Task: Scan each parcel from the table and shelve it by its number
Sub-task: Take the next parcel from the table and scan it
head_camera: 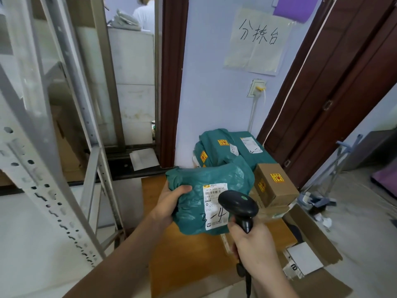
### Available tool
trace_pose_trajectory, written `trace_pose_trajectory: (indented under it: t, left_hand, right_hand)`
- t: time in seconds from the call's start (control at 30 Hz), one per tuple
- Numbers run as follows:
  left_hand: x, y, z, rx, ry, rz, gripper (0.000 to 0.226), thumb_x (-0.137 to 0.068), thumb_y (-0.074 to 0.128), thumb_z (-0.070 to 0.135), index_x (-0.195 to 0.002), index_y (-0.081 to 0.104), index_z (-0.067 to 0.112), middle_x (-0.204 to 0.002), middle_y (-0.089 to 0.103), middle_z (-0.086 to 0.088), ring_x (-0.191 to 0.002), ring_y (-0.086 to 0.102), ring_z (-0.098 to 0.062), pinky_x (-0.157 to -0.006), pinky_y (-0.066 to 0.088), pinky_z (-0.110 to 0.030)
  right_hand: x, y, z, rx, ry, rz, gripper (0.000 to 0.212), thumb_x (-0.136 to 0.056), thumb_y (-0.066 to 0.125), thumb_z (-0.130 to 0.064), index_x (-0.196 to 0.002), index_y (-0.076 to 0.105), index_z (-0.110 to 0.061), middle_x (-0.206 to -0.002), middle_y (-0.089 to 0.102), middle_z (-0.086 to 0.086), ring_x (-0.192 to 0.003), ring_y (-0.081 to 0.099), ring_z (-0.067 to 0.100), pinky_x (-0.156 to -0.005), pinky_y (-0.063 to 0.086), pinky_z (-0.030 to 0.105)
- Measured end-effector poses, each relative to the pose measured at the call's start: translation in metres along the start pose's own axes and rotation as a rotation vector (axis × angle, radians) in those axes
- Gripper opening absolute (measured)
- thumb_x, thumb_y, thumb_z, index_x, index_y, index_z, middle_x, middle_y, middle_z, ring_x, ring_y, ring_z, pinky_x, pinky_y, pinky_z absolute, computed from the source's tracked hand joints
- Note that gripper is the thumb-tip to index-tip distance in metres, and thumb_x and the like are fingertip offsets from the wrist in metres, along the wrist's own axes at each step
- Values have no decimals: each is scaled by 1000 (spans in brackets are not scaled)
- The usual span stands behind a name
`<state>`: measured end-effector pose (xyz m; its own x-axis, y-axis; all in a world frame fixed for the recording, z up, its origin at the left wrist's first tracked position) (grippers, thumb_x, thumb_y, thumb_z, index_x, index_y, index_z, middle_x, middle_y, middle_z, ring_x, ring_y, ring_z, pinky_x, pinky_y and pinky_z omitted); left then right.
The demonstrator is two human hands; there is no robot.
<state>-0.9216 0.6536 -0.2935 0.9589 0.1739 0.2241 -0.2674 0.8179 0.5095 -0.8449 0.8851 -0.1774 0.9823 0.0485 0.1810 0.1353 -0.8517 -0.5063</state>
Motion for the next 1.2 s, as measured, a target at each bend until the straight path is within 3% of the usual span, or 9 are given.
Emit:
trace_pose_trajectory:
  t: [0.27,0.43,0.63,0.83,0.97,1.07,1.2]
  left_hand:
    - [41,-36,8,20,46,142,55,-81,84,11,-131,63,17,-118,77,-13,-104,76,-32,-81,63,-43]
    - [106,-55,17,5,142,260,69,-72,85,21,-136,61,14,-123,75,-17,-112,73,-39,-101,56,-59]
    - [226,-90,31,82,289,451,67,-73,82,19,-136,60,8,-125,72,-25,-111,71,-43,-88,60,-51]
    - [362,-142,46,163,428,665,82,-70,86,24,-143,54,6,-133,67,-28,-121,66,-49,-92,59,-54]
    - [444,-175,66,194,507,798,77,-72,82,23,-142,55,6,-129,69,-28,-116,69,-48,-89,61,-53]
    - [494,-200,80,211,543,867,71,-72,78,22,-138,58,5,-123,72,-27,-107,73,-45,-79,64,-48]
    - [551,-242,106,200,586,914,82,-68,84,24,-141,56,4,-129,70,-28,-115,69,-48,-83,62,-49]
  right_hand:
    - [9,2,-18,45,-141,-153,14,-94,63,-23,-88,57,-12,-49,58,2,-41,57,10,-46,43,25]
    - [28,-5,-29,39,-311,-263,10,-95,63,-18,-88,57,-14,-58,61,12,-39,55,10,-43,43,22]
    - [69,3,-40,45,-421,-453,7,-92,66,-22,-91,60,-24,-54,65,10,-45,62,18,-50,50,33]
    - [131,49,-68,80,-513,-663,12,-92,67,-21,-86,64,-11,-54,62,7,-44,59,11,-47,47,24]
    - [173,84,-90,65,-524,-727,10,-87,72,-22,-90,66,-15,-70,65,8,-69,64,19,-58,43,25]
    - [207,120,-106,98,-560,-765,15,-83,76,-23,-94,67,-18,-53,67,7,-51,66,18,-57,49,27]
    - [251,173,-132,64,-606,-807,26,-80,77,-28,-103,66,-23,-52,67,8,-42,64,20,-55,53,28]
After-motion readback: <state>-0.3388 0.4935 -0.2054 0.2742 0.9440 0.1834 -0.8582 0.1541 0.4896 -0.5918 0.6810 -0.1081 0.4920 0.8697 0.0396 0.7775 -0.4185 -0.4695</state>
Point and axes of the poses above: each hand's wrist, its own x-axis away from the middle knuckle, its own y-axis out of the palm, z = x × y, the point moved 9 cm from there along -x, towards the middle knuckle
